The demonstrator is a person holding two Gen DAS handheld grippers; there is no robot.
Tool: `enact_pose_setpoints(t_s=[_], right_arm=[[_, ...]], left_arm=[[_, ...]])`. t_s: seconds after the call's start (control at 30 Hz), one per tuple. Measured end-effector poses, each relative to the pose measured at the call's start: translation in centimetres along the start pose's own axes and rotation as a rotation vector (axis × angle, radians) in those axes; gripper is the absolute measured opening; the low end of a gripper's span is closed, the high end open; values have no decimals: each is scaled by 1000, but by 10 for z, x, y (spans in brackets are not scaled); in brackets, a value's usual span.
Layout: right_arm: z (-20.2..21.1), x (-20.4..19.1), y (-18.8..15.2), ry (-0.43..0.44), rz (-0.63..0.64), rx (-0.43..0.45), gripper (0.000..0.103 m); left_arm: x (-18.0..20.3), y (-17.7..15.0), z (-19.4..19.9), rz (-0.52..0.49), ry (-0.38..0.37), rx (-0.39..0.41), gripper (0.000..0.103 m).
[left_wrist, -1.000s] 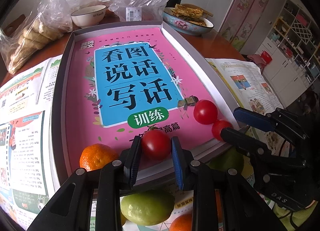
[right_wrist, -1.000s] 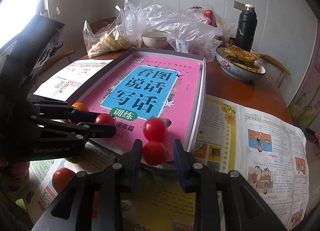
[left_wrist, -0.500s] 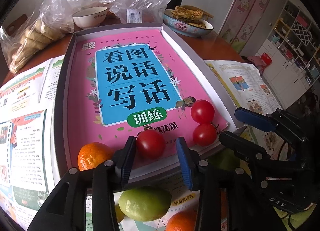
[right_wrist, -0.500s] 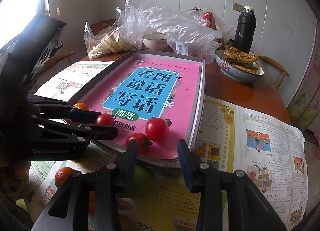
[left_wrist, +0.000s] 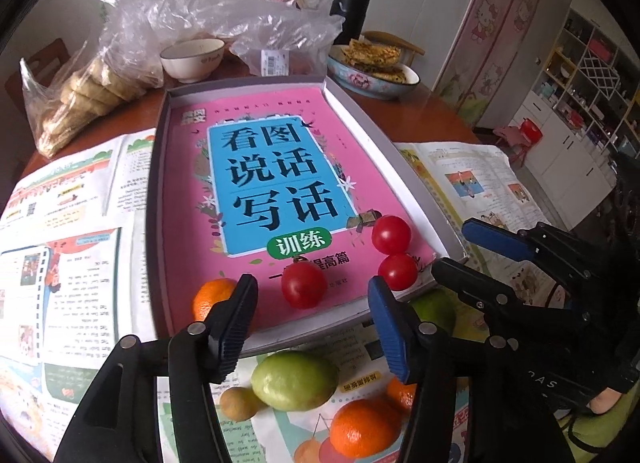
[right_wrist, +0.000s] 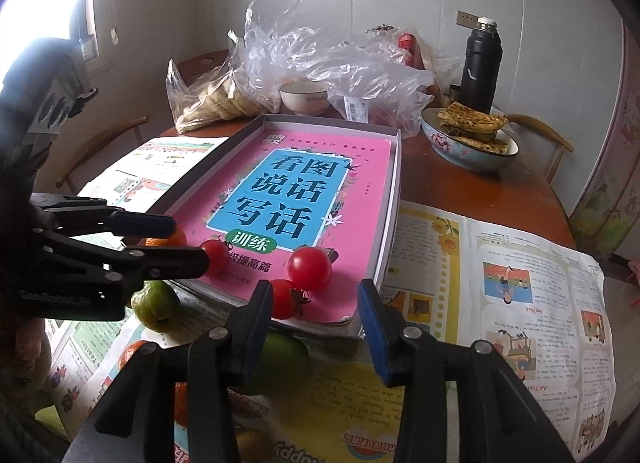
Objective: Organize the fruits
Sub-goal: 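Withdraw both open grippers from the box toward the fruit row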
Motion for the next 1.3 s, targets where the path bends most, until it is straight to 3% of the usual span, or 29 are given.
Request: enact_pose_setpoints(t_s=[0.2,0.67,1.3], right_arm=[[5,-2,0,-4,-4,10,53],[21,-4,2,-19,-6,43,64],[41,-9,-14,-10,-2,54,66]], left_arm=[[-7,-2,12,7,31,22,72],[-23,-9,34,34,55,47,76],[-62,-34,58,91,110,59,77]])
Point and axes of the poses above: each gripper's, at about its wrist camera, not at the fingertips, and z roughly against the way its jaws point, x to its right, y to its top, the point moved 7 cm from there along -z, roughly the way its jaws point, and after that the axes turned 1 degree about -z, right-handed, at the moved point
